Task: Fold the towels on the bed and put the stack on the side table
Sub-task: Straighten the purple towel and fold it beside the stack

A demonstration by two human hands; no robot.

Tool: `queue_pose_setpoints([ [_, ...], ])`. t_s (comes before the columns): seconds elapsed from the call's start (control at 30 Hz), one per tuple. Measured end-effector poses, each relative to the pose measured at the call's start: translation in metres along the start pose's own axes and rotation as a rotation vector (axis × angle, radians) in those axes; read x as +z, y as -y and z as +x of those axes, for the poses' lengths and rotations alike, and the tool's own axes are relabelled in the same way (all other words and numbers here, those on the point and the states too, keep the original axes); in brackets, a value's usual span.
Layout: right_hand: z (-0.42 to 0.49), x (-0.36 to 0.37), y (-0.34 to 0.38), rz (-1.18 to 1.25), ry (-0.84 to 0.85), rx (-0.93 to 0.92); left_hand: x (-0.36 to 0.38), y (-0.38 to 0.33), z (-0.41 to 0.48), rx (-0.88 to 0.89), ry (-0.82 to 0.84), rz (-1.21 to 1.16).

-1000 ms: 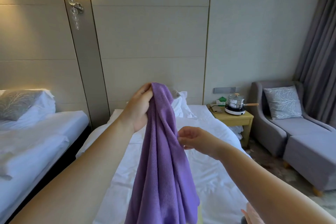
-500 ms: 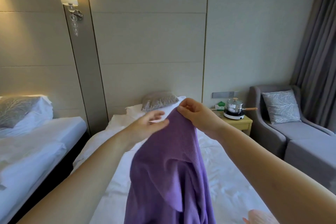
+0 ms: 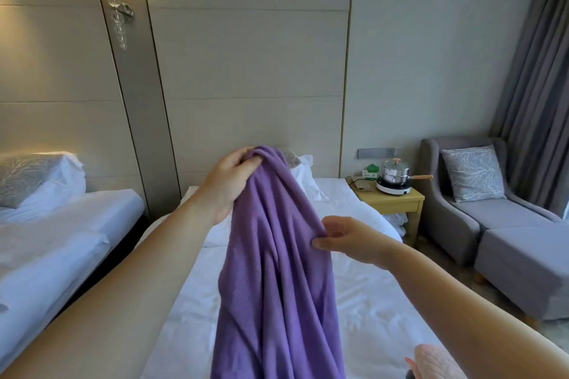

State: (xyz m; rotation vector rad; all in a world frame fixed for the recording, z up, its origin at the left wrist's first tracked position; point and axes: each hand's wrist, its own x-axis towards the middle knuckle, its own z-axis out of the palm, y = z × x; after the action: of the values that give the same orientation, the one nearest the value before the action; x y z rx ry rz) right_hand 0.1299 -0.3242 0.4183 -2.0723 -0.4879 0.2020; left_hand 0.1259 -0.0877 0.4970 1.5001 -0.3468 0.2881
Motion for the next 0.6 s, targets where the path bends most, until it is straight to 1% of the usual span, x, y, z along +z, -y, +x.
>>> queue_pose_setpoints([
  [0.07, 0.001, -0.005, -0.001, 0.125, -0.048, -0.002, -0.016, 0.002, 0.001, 0.001, -0.072, 0.019],
  [0.1, 0.002, -0.007, 0.002, 0.178, -0.090, -0.015, -0.024, 0.006, 0.002, -0.008, -0.106, 0.077],
  [0.2, 0.010, -0.012, 0.018, 0.154, -0.269, -0.084, -0.046, 0.026, 0.000, -0.087, -0.268, 0.347],
  [0.27, 0.017, -0.011, 0.032, 0.144, -0.319, -0.126, -0.050, 0.043, -0.006, -0.168, -0.357, 0.592],
  [0.3, 0.021, -0.008, 0.037, 0.136, -0.322, -0.136, -0.047, 0.049, -0.011, -0.186, -0.349, 0.681],
  [0.33, 0.024, -0.003, 0.042, 0.122, -0.317, -0.141, -0.041, 0.054, -0.016, -0.188, -0.287, 0.700],
  [0.43, 0.034, 0.013, 0.053, 0.048, -0.273, -0.173, -0.012, 0.060, -0.032, -0.190, 0.114, 0.558],
  [0.47, 0.035, 0.017, 0.057, 0.033, -0.258, -0.193, -0.005, 0.061, -0.035, -0.189, 0.211, 0.504],
  [0.5, 0.036, 0.019, 0.060, 0.031, -0.254, -0.215, 0.001, 0.064, -0.035, -0.172, 0.258, 0.458],
  [0.53, 0.035, 0.019, 0.062, 0.041, -0.266, -0.236, 0.005, 0.064, -0.035, -0.147, 0.252, 0.439],
  [0.6, 0.031, 0.014, 0.061, 0.116, -0.287, -0.259, 0.010, 0.059, -0.030, -0.085, 0.143, 0.411],
])
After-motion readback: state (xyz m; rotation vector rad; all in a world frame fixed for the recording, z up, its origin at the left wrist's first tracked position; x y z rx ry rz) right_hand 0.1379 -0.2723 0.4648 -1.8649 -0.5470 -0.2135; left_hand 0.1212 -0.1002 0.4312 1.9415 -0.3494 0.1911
